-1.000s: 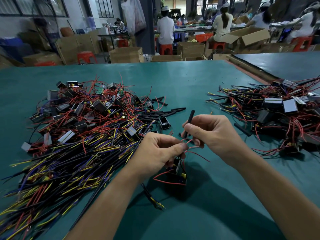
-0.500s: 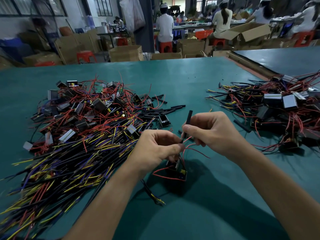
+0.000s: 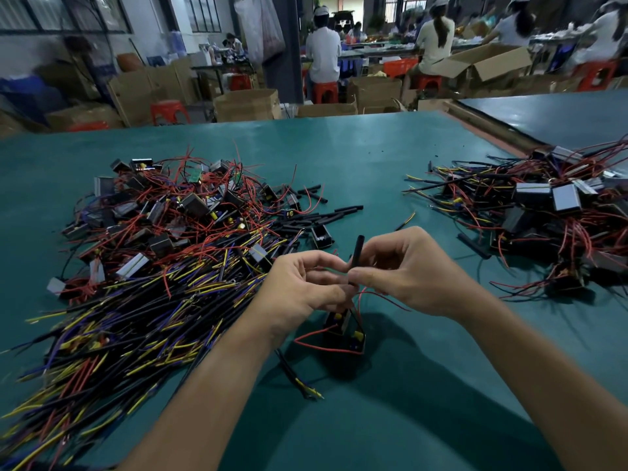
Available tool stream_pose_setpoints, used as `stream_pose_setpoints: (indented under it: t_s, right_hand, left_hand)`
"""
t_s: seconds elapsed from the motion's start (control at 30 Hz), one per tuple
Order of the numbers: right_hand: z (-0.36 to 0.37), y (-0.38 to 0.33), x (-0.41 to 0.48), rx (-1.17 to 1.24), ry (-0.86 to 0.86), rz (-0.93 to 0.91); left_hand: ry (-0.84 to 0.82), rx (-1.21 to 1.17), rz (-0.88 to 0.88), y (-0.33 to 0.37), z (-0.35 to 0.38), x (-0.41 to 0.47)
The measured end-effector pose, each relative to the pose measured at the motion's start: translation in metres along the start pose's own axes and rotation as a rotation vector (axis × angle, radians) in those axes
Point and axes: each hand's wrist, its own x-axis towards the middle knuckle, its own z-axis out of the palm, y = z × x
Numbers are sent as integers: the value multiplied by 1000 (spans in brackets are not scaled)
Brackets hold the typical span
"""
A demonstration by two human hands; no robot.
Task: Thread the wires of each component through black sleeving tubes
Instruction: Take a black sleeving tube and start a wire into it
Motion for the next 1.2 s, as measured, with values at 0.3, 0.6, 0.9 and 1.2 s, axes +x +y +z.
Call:
stream_pose_setpoints:
  t_s: [0.3, 0.6, 0.9, 1.2]
  right_hand:
    - [0, 2, 0, -45, -8, 23]
    - [1, 6, -2, -298, -168, 122]
    - [-5, -5, -1, 9, 31, 50]
    - [-1, 8, 5, -22, 183, 93]
  left_hand:
    - [9, 59, -10, -3, 0, 1]
    - [-15, 92, -1, 1, 1, 1]
    - [31, 119, 98, -4, 4, 3]
    - [27, 365, 85, -11, 4, 5]
